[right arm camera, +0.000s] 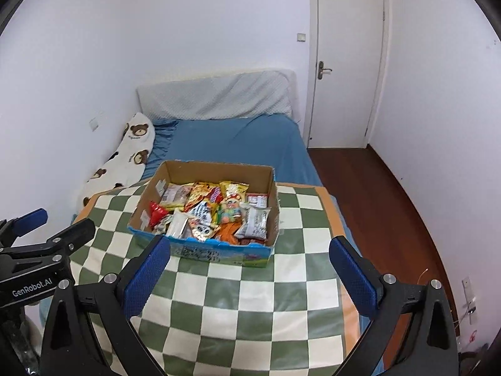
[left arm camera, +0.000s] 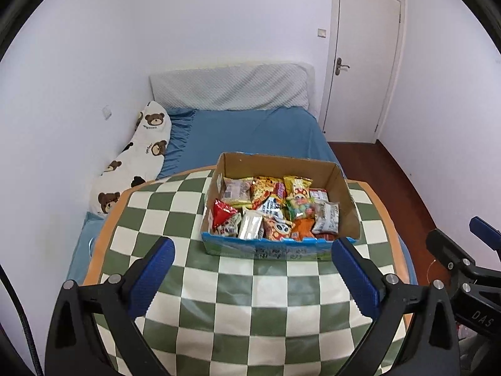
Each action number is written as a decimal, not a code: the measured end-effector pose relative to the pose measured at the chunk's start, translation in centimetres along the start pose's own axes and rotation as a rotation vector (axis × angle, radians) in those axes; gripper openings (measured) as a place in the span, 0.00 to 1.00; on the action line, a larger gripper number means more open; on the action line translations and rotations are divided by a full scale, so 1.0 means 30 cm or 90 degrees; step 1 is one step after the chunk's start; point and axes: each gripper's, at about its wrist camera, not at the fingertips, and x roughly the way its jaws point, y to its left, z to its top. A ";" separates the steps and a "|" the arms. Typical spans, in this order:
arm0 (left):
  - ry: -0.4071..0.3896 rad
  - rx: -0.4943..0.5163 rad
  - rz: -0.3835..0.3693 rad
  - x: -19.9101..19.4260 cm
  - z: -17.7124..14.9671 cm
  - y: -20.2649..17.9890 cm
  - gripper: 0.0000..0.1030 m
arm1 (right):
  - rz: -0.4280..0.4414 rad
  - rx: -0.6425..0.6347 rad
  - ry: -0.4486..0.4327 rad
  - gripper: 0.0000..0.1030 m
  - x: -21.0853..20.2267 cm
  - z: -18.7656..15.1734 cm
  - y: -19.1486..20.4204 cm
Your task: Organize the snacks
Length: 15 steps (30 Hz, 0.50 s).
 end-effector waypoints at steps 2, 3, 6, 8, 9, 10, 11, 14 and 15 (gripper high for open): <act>0.006 0.005 0.003 0.024 0.003 -0.002 1.00 | -0.009 0.003 -0.001 1.00 0.024 0.004 -0.005; 0.006 0.005 0.006 0.039 0.004 -0.002 1.00 | -0.011 0.006 -0.002 1.00 0.036 0.007 -0.008; 0.019 0.006 0.012 0.086 0.006 -0.007 1.00 | -0.021 0.014 -0.001 1.00 0.077 0.015 -0.015; 0.022 0.005 0.014 0.110 0.011 -0.007 1.00 | -0.029 0.017 0.000 1.00 0.108 0.020 -0.019; 0.021 0.004 0.015 0.117 0.012 -0.007 1.00 | -0.032 0.017 0.002 1.00 0.121 0.021 -0.020; 0.020 0.006 0.019 0.126 0.014 -0.009 1.00 | -0.034 0.018 0.004 1.00 0.134 0.023 -0.019; 0.020 0.009 0.021 0.135 0.015 -0.011 1.00 | -0.035 0.020 0.007 1.00 0.150 0.024 -0.020; 0.022 0.012 0.022 0.156 0.018 -0.016 1.00 | -0.044 0.021 0.012 1.00 0.176 0.023 -0.021; 0.023 0.014 0.022 0.160 0.018 -0.018 1.00 | -0.043 0.023 0.015 1.00 0.187 0.023 -0.023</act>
